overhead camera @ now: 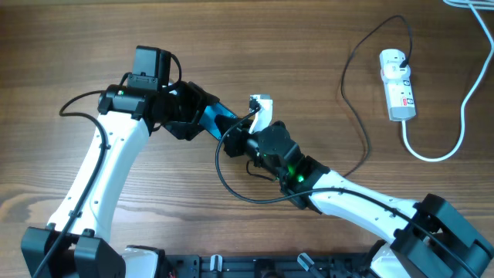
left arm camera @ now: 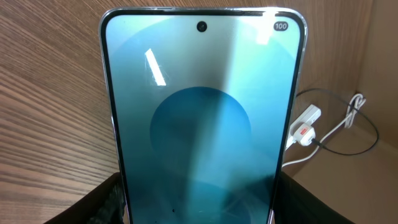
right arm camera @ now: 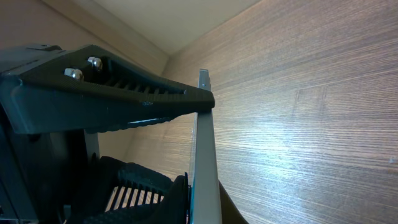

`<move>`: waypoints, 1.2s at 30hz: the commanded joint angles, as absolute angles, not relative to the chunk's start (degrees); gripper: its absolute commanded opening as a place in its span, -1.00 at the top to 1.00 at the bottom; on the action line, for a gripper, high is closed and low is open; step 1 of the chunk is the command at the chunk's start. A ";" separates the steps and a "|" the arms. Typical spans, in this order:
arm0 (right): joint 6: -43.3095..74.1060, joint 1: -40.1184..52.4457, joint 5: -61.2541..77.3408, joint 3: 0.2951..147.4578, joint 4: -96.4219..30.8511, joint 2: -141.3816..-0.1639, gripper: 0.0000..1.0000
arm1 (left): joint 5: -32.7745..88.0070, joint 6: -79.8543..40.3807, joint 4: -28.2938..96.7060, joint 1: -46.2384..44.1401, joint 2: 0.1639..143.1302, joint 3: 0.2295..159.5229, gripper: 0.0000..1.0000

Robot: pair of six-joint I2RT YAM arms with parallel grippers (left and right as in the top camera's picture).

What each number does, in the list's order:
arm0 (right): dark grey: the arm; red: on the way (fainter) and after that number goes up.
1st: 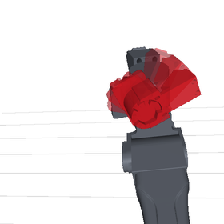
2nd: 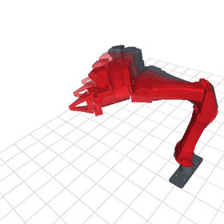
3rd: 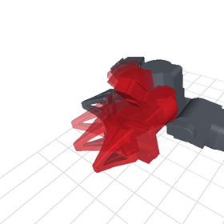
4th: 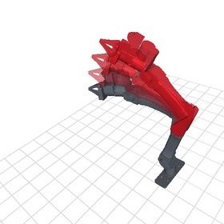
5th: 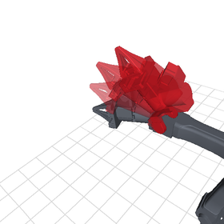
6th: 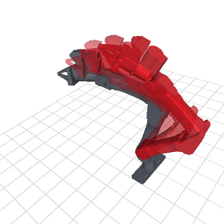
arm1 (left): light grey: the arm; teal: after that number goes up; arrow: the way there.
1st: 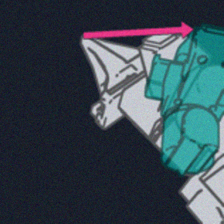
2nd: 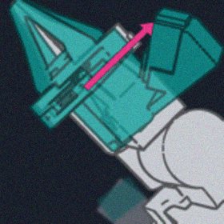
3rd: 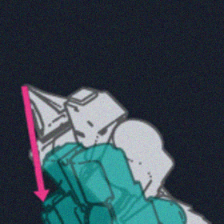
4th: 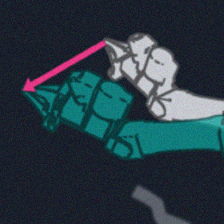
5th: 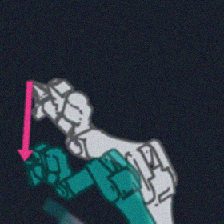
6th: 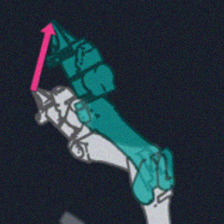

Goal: Plug charger to phone and switch on socket

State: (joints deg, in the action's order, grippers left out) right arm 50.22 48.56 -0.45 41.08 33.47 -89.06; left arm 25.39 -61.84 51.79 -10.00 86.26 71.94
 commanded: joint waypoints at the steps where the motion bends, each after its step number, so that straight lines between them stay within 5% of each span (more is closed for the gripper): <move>1: 48.51 49.34 5.06 42.44 34.65 -89.47 0.91 | 26.11 -61.73 51.68 -10.00 85.95 72.42 -0.30; 9: 54.33 49.32 4.49 42.44 34.26 -89.36 0.91 | 26.13 -61.71 52.25 -10.00 85.93 72.42 -0.97; 19: 98.94 42.76 19.35 42.44 29.45 -89.36 0.91 | 20.47 -40.91 58.17 -9.98 70.81 72.42 -1.00; 26: 118.61 40.86 33.61 42.44 34.13 -89.36 0.91 | 10.63 -40.95 67.57 -9.98 46.76 72.42 -1.00; 30: 118.65 40.86 34.68 42.44 43.64 -89.36 0.91 | 0.82 -56.27 75.22 -10.00 39.83 72.18 -1.00; 36: 118.67 40.86 38.89 42.41 43.22 -89.36 0.91 | 8.01 -76.86 64.49 -10.00 41.91 58.67 -1.00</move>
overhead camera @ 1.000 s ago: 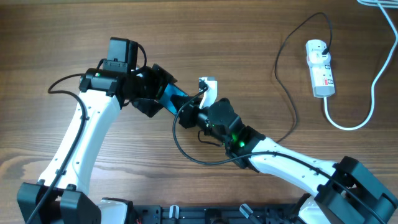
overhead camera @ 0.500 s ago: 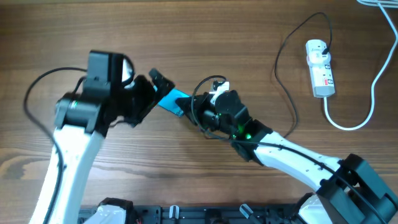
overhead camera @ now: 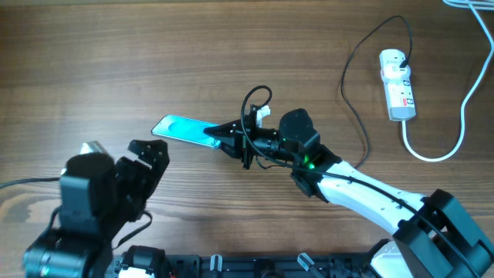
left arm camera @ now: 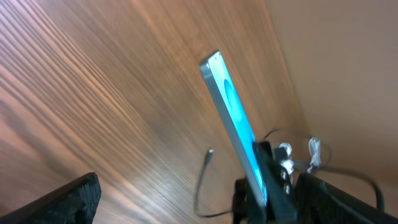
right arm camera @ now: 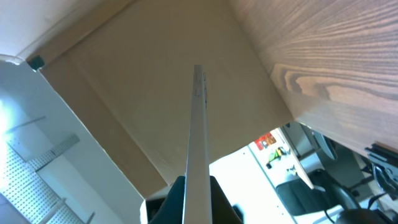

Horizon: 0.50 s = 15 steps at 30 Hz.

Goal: Plug charger to phone and switch on socket

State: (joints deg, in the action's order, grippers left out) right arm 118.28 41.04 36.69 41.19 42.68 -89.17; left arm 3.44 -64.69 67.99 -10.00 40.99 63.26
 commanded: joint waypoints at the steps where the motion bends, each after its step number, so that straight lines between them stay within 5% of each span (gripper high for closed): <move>1: 118.65 40.86 39.13 42.41 42.98 -89.36 0.91 | 9.26 -80.47 62.19 -10.00 42.17 57.14 -1.00; 6: 118.67 40.86 39.92 42.37 42.37 -89.38 0.91 | 11.14 -87.53 53.01 -10.00 46.06 55.07 -0.79; 15: 118.67 40.84 40.16 42.37 42.37 -89.38 0.91 | 12.82 -87.50 47.33 -10.00 54.92 55.07 0.31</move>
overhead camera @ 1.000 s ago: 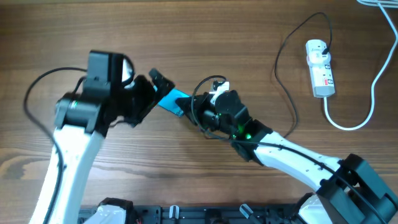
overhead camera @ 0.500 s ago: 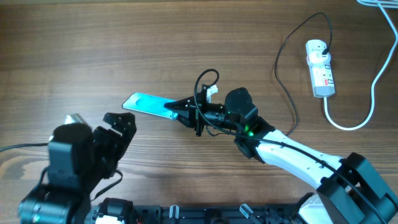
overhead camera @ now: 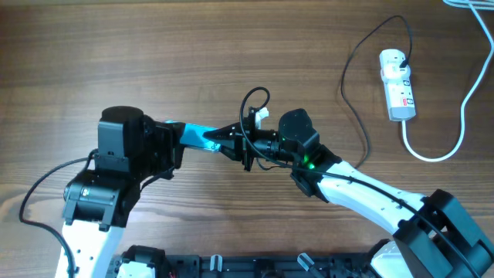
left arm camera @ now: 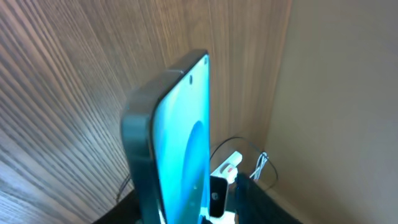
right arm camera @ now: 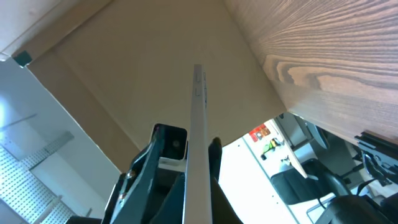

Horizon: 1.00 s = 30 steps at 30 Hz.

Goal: Plug charger to phone and switch on socket

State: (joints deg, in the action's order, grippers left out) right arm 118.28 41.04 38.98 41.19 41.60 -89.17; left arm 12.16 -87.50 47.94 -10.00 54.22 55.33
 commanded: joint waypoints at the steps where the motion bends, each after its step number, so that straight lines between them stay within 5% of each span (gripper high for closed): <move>1: 118.69 40.86 40.16 42.37 42.37 -89.38 0.91 | 12.80 -87.50 47.07 -10.00 54.94 55.07 0.45; 8: 118.69 40.86 38.87 42.37 42.41 -89.38 0.90 | 12.82 -92.44 45.32 -10.00 54.94 55.07 0.92; 11: 118.67 40.86 38.87 42.37 42.39 -89.38 0.79 | 12.86 -92.47 45.36 -10.00 54.92 55.07 0.92; 19: 118.69 40.86 38.89 42.37 42.39 -89.38 0.01 | 12.38 -91.72 45.84 -10.00 54.92 55.07 0.92; 23: 118.54 40.86 38.89 42.37 39.68 -89.38 -0.62 | 9.43 -74.24 46.02 -9.98 54.92 55.07 0.92; 27: 118.19 40.86 37.50 42.37 24.45 -89.38 -0.92 | 5.26 -53.87 46.02 -9.85 54.92 55.07 0.92; 30: 82.21 40.80 23.42 42.37 20.27 -89.38 -1.00 | 5.28 -42.68 47.83 -9.45 54.94 55.07 0.92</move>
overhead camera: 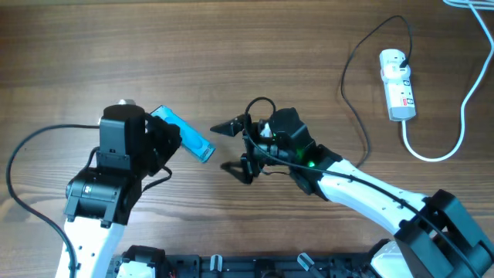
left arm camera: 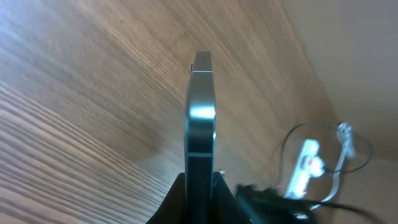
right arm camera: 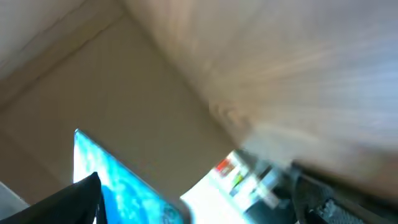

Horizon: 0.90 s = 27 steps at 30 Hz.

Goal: Plug charger to phone and switch on socket

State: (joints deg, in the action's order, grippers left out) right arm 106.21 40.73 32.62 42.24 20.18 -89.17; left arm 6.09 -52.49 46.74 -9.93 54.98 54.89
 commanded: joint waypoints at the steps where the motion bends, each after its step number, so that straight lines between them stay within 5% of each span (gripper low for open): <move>1: 68.66 40.12 22.70 42.37 20.01 -89.38 -0.98 | 5.26 -42.15 49.15 -9.45 54.94 55.07 0.92; 7: 34.68 27.27 19.94 42.44 2.90 -85.71 -0.89 | 5.26 -42.24 52.31 -9.47 54.94 55.07 0.92; 10: 24.67 27.57 1.02 42.44 -10.83 -84.90 -0.87 | 5.26 -42.44 52.10 -9.47 54.94 55.07 0.92; 14: 12.91 27.79 -2.81 42.11 -13.34 -85.41 -0.66 | 5.28 -42.94 52.12 -9.47 55.42 55.07 0.92; 18: 11.99 31.75 -2.13 41.98 -12.69 -91.74 -0.56 | 5.28 -44.16 52.14 -9.47 59.02 55.07 0.92; 27: 12.03 34.92 -10.48 41.98 -11.00 -100.09 0.03 | 5.26 -45.67 52.12 -9.47 60.40 55.07 0.91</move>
State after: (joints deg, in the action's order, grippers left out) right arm 12.34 34.83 -8.49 42.65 -10.07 -96.09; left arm 5.82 -45.17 52.53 -9.93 60.49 54.81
